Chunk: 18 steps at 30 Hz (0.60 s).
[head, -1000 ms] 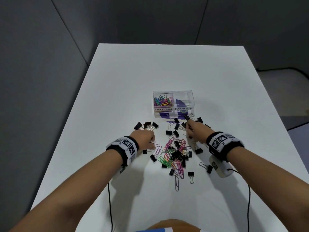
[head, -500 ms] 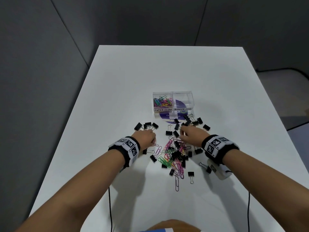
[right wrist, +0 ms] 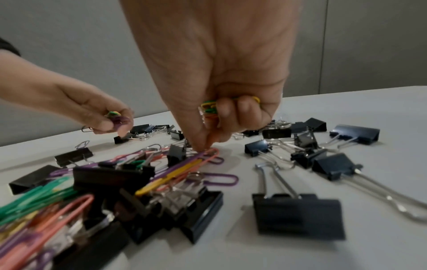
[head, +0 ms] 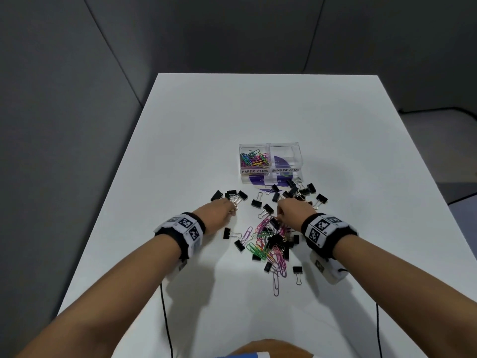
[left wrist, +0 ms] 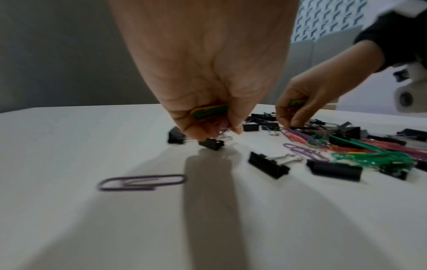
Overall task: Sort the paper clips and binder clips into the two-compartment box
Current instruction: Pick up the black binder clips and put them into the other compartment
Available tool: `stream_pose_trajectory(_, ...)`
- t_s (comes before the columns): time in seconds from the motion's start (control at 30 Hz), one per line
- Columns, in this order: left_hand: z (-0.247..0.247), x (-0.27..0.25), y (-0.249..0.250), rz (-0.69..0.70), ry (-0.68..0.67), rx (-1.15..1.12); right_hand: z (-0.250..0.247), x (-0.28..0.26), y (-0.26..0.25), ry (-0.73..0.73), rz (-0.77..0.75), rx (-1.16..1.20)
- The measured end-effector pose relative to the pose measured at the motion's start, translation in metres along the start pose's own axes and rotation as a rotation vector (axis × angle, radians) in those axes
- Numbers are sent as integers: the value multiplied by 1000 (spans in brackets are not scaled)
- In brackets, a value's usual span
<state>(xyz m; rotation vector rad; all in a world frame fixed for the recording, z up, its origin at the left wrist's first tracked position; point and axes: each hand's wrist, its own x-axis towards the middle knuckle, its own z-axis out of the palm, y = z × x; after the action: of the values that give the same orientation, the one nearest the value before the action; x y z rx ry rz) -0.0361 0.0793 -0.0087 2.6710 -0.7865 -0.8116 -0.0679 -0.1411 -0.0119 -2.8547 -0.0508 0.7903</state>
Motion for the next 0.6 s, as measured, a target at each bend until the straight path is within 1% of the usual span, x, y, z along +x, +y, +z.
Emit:
stream_pose_trajectory(0.07, -8, -10, -13, -70, 1, -33, 0, -2, 1, 5, -28, -19)
stream_pose_trajectory(0.2, -17, -24, -41, -271, -33, -85, -1, -5, 6, -33, -115, -36)
stream_pose_trajectory(0.27, -16, -28, -51, -321, -57, -86, 1, -6, 7, -44, -155, -59)
stream_pose_trajectory(0.37, -10, -33, -55, -301, -87, -62, 5, -6, 8, -1, -184, -119)
stream_pose_trajectory(0.43, -6, -35, -54, -276, -83, -37, 6, -5, 9, 11, -183, -116)
stream_pose_trajectory(0.53, -3, -35, -53, -260, -55, 24, 7, -5, 12, -4, -144, -83)
stream_pose_trajectory(0.6, -4, -33, -52, -258, -62, 59, 6, -4, 13, -16, -134, -75)
